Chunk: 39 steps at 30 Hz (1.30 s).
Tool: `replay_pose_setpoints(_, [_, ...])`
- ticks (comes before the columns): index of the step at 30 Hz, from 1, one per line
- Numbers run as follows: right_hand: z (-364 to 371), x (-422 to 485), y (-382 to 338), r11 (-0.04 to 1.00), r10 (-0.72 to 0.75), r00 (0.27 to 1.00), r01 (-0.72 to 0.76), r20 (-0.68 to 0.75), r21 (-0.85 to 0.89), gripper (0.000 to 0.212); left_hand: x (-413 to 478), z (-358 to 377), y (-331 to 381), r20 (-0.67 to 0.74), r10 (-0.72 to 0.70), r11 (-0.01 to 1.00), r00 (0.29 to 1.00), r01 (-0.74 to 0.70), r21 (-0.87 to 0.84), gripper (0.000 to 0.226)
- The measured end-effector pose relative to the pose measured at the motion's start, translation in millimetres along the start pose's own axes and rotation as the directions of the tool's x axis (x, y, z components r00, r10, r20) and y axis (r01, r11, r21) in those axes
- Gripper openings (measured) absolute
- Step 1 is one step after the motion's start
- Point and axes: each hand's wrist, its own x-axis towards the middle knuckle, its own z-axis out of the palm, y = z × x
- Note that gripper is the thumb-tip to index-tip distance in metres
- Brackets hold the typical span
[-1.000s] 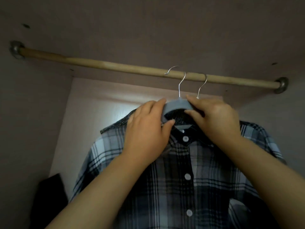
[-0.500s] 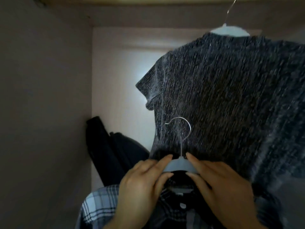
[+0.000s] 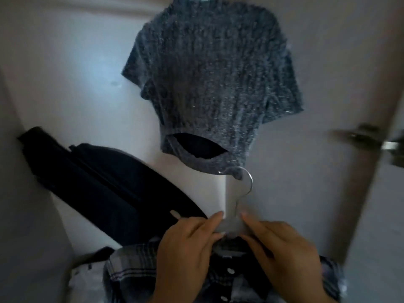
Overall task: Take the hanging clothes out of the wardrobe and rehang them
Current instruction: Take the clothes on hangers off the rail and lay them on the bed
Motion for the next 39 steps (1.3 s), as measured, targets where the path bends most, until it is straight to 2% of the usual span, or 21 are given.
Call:
replay_pose_setpoints(5, [-92.0, -52.3, -15.3, 0.978, 0.12, 0.992, -0.122, -0.021, -0.169, 0.03, -27.5, 6.6, 69.2, 0.022, 0.082, 0.98, 0.996, -0.077, -0.186, 0.036])
replay_pose_setpoints(9, [-175.7, -80.8, -29.2, 0.926, 0.184, 0.982, -0.189, -0.047, -0.326, 0.027, -38.7, 8.7, 139.3, 0.045, 0.148, 0.926, 0.988, -0.122, -0.358, 0.034])
replay_pose_setpoints(15, [-306.6, -127.3, -57.2, 0.813, 0.259, 0.96, -0.277, -0.107, -0.512, 0.025, -63.1, -0.1, 254.1, 0.11, 0.26, 0.77, 0.959, -0.138, -0.623, 0.032])
replay_pose_setpoints(19, [-408.8, -161.8, -94.0, 0.712, 0.308, 0.938, -0.34, -0.162, -0.614, 0.027, -81.8, -23.0, 349.1, 0.061, 0.38, 0.644, 0.923, -0.216, -0.734, 0.031])
replay_pose_setpoints(25, [-583.8, -223.5, -187.1, 0.47, 0.379, 0.882, -0.443, -0.278, -0.764, 0.029, -133.7, -87.4, 520.4, -0.086, 0.518, 0.401, 0.851, -0.33, -0.854, 0.03])
replay_pose_setpoints(29, [-691.1, -264.9, -265.0, 0.253, 0.365, 0.853, -0.476, -0.373, -0.842, 0.03, -179.1, -145.6, 632.3, -0.185, 0.58, 0.202, 0.793, -0.36, -0.911, 0.029])
replay_pose_setpoints(34, [-803.0, -314.6, -367.3, -0.062, 0.319, 0.797, -0.522, -0.512, -0.851, 0.028, -240.2, -219.2, 763.0, -0.309, 0.613, -0.123, 0.727, -0.299, -0.946, 0.03])
replay_pose_setpoints(39, [-882.4, -356.6, -465.1, -0.382, 0.224, 0.743, -0.528, -0.63, -0.759, 0.028, -305.2, -291.3, 874.6, -0.414, 0.643, -0.418, 0.644, -0.158, -0.895, 0.032])
